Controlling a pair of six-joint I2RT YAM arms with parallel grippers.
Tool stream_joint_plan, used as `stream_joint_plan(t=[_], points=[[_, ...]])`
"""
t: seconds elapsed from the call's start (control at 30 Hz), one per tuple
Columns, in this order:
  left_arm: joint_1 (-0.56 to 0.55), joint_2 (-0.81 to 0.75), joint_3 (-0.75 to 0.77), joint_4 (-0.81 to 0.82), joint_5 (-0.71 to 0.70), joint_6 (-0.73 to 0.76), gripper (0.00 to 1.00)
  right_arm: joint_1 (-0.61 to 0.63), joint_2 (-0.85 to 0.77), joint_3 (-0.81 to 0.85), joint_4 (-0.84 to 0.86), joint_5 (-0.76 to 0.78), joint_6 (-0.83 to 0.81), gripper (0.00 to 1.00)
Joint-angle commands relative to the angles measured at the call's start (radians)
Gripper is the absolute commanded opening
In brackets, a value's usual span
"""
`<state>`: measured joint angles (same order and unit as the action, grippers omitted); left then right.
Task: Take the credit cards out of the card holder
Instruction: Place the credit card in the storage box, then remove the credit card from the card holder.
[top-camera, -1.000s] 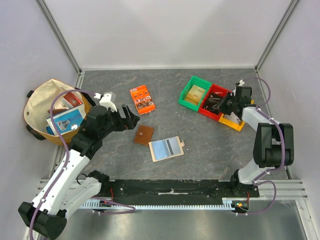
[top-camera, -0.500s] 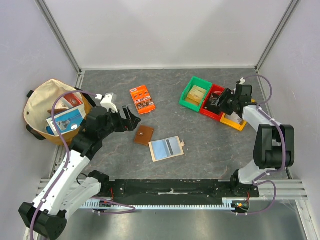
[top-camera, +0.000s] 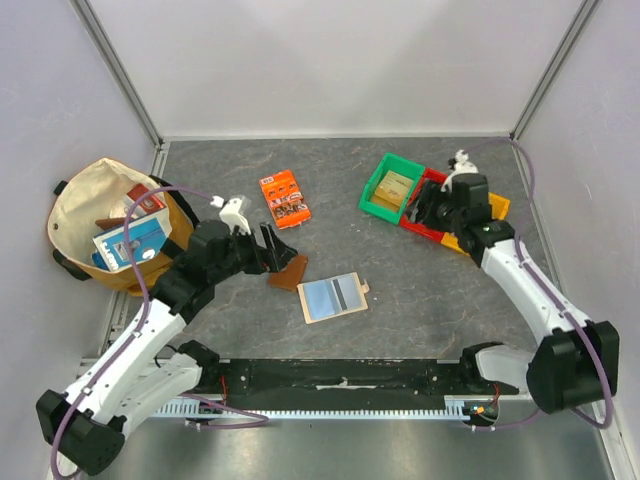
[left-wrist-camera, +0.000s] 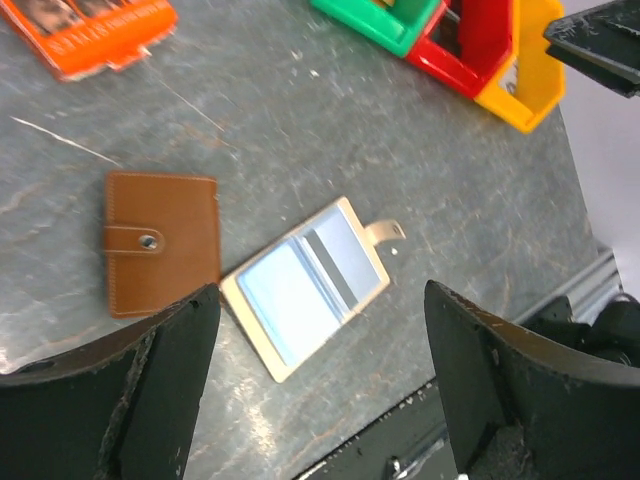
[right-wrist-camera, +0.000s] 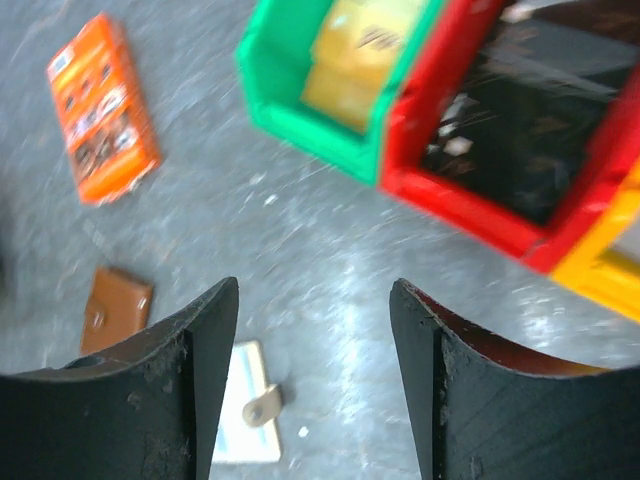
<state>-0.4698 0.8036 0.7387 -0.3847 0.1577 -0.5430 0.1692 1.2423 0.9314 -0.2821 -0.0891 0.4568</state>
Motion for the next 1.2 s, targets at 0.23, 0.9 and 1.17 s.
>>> stream_joint_plan(t=[0.23,0.9,1.17], points=[[-0.312,0.143,-0.032,0.096,-0.207,-0.173,0.82,0.420,-0.121,-0.140,0.089,-0.023,0.074,0.65],[-0.415,0.545,-0.061,0.168,-0.231,-0.271,0.52,0.627,0.219,-0.204,0.201,0.111,0.132,0.57],[-0.417,0.621,-0.084,0.161,-0.239,-0.278,0.42,0.627,0.281,-0.212,0.228,0.066,0.122,0.56]])
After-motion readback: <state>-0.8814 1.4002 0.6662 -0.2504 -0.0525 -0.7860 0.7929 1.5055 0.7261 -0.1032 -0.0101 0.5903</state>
